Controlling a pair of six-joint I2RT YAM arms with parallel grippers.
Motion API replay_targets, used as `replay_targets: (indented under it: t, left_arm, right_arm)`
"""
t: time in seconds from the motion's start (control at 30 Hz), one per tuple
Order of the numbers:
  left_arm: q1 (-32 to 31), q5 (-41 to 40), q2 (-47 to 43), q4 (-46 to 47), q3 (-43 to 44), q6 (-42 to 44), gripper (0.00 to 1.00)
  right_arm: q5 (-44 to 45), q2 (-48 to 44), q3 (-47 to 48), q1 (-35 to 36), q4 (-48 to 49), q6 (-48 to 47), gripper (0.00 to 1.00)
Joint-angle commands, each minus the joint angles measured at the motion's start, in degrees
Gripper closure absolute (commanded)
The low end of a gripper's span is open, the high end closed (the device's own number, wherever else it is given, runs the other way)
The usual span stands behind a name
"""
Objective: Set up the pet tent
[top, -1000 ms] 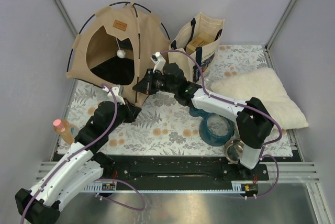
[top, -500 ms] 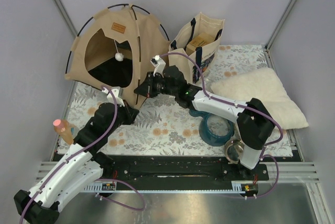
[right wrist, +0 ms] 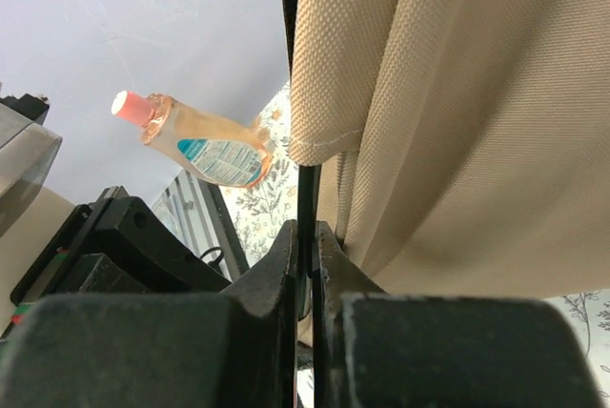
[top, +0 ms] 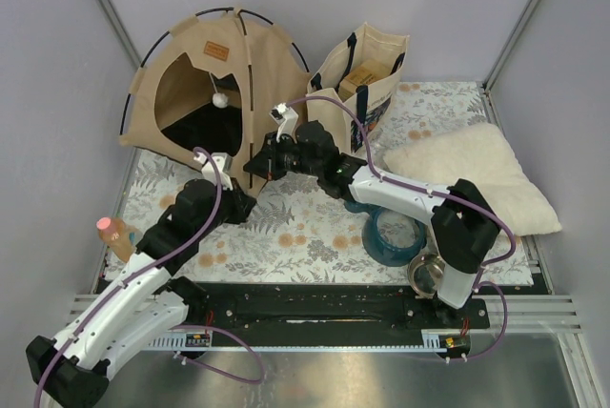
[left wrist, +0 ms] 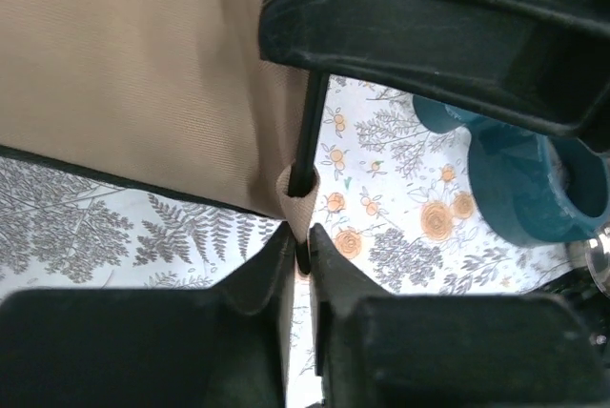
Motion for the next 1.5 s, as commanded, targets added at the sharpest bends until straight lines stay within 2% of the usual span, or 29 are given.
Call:
replay_targets:
  t: [0.0, 0.13, 0.47, 0.5, 0.57, 0.6, 0.63, 0.8, 0.97, 1.2, 1.47]
  left_arm:
    - [-0.79, 4.01, 0.72, 4.20, 5.49, 2.59, 0.78]
    - [-0.88, -0.37, -1.38, 2.18, 5.75, 2.68, 0.54]
    - [-0.88, -14.44, -10.44, -4.94, 6.10, -1.09, 0.26]
    - [-0.88, -16.37, -11.05, -5.38, 6.02, -1.97, 0.22]
    - [-0.79, -20.06, -12.46, -6.61, 5.93, -3.99, 0.06]
    - [-0.79, -21.65, -13.07, -7.05, 6.02, -4.52, 0.02]
    - [-0.79, -23.05, -14.04, -7.31, 6.10, -4.88, 0.01]
    - [-0.79, -28.77, -16.16, -9.77, 8.47, -5.67, 0.01]
    - [-0.79, -32.82, -14.23, -14.60, 12.25, -5.06, 0.01]
    - [-0.79, -30.98, -12.90, -15.58, 14.19, -4.26, 0.01]
    - [-0.79, -30.10, -13.52, -17.86, 15.07, -2.95, 0.01]
  right_arm:
    - [5.94, -0.37, -1.30, -0.44, -2.89, -5.62, 1.00]
    - [7.17, -1.51, -2.18, -0.53, -5.26, -7.81, 1.00]
    - [11.04, 0.85, -4.73, -0.44, -6.67, -13.36, 1.00]
    - [11.91, 1.38, -4.03, -0.44, -7.72, -13.18, 0.95]
    - [13.14, 0.69, -4.89, -0.44, -8.09, -12.22, 0.79]
    - [13.93, -0.88, -6.12, -0.44, -7.47, -11.61, 0.68]
    - [14.98, -1.94, -7.09, -0.44, -6.95, -10.90, 0.58]
    - [19.56, -6.69, -8.68, -0.36, -9.49, -12.03, 0.32]
    - [22.72, -8.80, -8.86, 0.34, -11.07, -14.84, 0.20]
    - [22.11, -10.39, -3.33, 1.23, -16.59, -20.29, 0.17]
    - [20.35, -1.00, 8.00, 1.23, -21.61, -27.33, 0.33]
